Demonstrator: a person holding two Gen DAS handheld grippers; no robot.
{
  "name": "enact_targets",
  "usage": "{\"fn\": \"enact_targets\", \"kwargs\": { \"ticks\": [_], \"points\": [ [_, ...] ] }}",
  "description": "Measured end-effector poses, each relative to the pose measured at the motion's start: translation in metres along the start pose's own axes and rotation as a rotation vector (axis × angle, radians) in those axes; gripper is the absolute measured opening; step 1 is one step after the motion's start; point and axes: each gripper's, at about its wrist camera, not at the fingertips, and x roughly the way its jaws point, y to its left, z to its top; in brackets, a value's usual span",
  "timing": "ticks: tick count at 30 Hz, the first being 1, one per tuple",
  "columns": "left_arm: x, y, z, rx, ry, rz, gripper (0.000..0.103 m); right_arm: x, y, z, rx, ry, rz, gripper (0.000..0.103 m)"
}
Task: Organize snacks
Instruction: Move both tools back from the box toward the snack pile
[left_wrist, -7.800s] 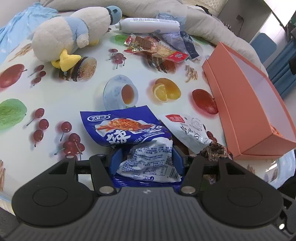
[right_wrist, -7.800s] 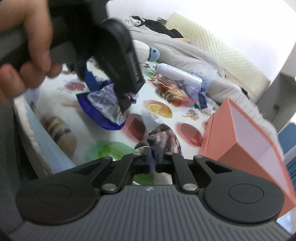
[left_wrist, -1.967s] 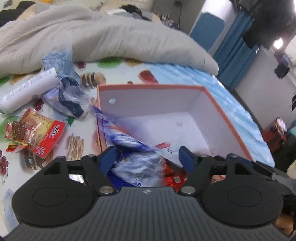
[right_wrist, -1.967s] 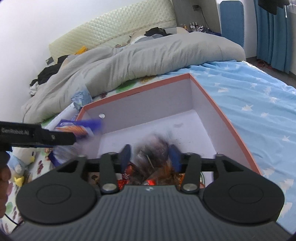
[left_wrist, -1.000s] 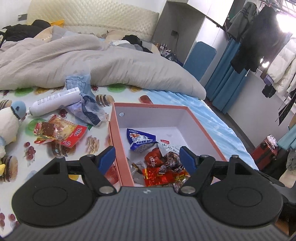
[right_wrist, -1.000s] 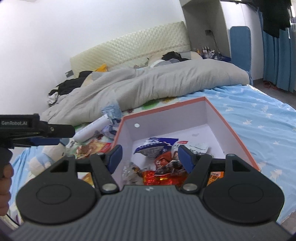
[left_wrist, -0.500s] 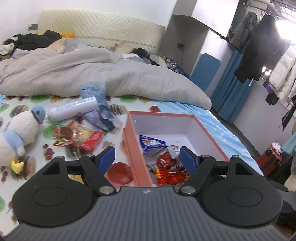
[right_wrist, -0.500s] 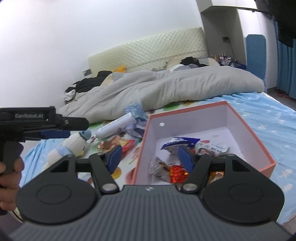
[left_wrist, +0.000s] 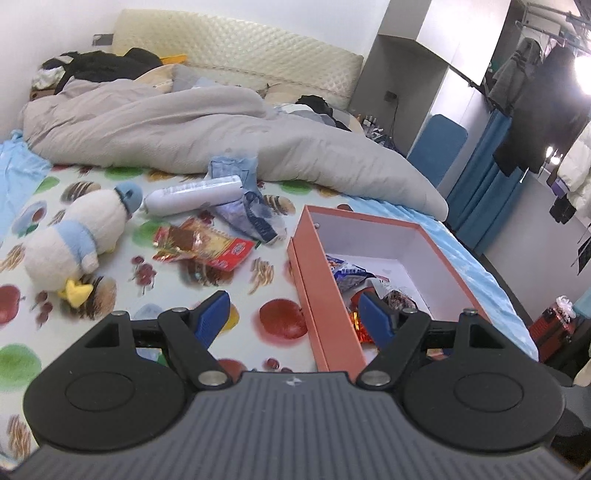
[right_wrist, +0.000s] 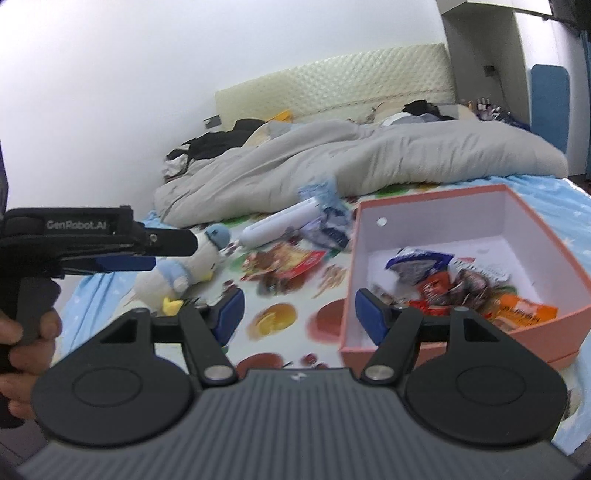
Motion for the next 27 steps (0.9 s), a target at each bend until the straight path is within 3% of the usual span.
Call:
{"fn": "enact_targets", "kwargs": {
  "ticks": [12, 22, 27],
  "points": [
    [-0.003, 0.048, -0.019, -0.076, 0.010, 0.060, 0.081, 0.018, 0.036, -0.014, -0.045, 0.049, 0.053, 0.069],
    [0.030, 0.084, -0.013, -0.119, 0.036, 0.093, 0.082, 0.064, 0.050, -0.007, -0.051, 0.049, 0.051, 0.069],
    [0.054, 0.106, -0.005, -0.139, 0.042, 0.102, 0.087, 0.091, 0.058, 0.000, -0.077, 0.040, 0.063, 0.069]
  ]
}}
